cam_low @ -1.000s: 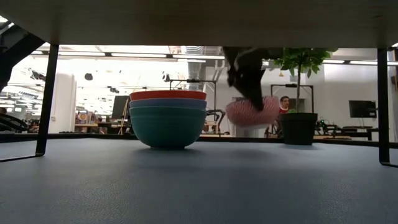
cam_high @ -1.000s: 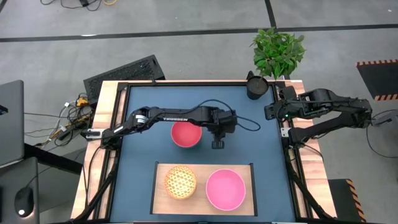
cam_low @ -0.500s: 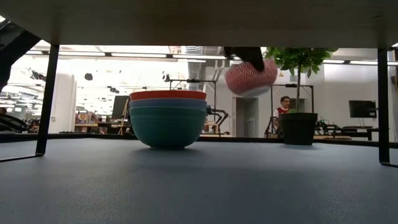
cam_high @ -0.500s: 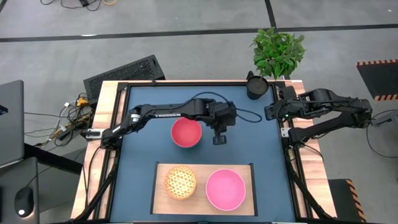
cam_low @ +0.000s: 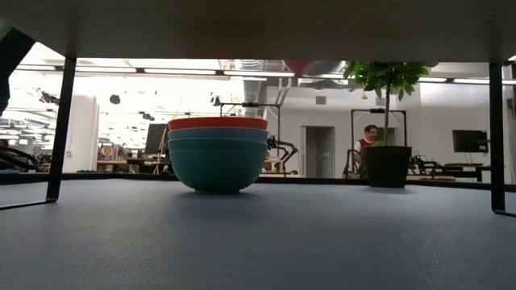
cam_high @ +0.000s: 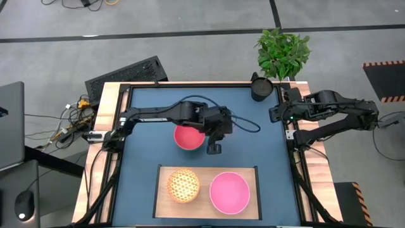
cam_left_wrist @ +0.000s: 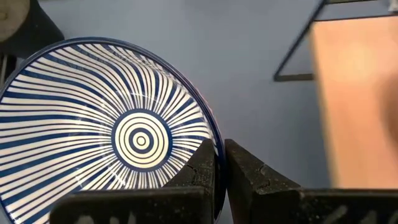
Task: Place and stack bowls onto a shelf
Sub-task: Stack the blue patterned bowl on top of the orange patterned bowl on the shelf
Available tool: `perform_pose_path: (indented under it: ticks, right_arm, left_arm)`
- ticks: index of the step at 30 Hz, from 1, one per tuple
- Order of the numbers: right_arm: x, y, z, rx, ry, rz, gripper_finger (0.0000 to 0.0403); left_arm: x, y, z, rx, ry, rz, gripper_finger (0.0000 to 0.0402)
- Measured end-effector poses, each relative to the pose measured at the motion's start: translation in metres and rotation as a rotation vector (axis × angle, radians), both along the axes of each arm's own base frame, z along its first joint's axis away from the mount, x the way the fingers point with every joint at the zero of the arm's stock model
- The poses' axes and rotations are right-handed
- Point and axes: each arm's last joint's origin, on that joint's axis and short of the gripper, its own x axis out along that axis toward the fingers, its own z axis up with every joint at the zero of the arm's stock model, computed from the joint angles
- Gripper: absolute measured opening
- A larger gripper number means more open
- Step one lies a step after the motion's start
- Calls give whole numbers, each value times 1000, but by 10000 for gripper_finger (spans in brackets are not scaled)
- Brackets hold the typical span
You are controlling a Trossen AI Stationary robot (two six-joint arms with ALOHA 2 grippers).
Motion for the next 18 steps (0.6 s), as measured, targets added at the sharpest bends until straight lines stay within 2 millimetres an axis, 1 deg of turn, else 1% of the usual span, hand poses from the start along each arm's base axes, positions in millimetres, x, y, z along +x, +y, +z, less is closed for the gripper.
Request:
perform_pose_path:
  ticks: [4,13,18]
  right_arm:
    - [0,0,0,1,0,0,249]
    - [0,0,0,8,1,3,249]
    - [0,0,0,7,3,5,249]
  left_arm:
    - [-28,-15,27,3,0,-39,0]
    - [-107,-53,87,-58,-36,-108,0]
    - [-137,-79,105,-158,-77,-117,0]
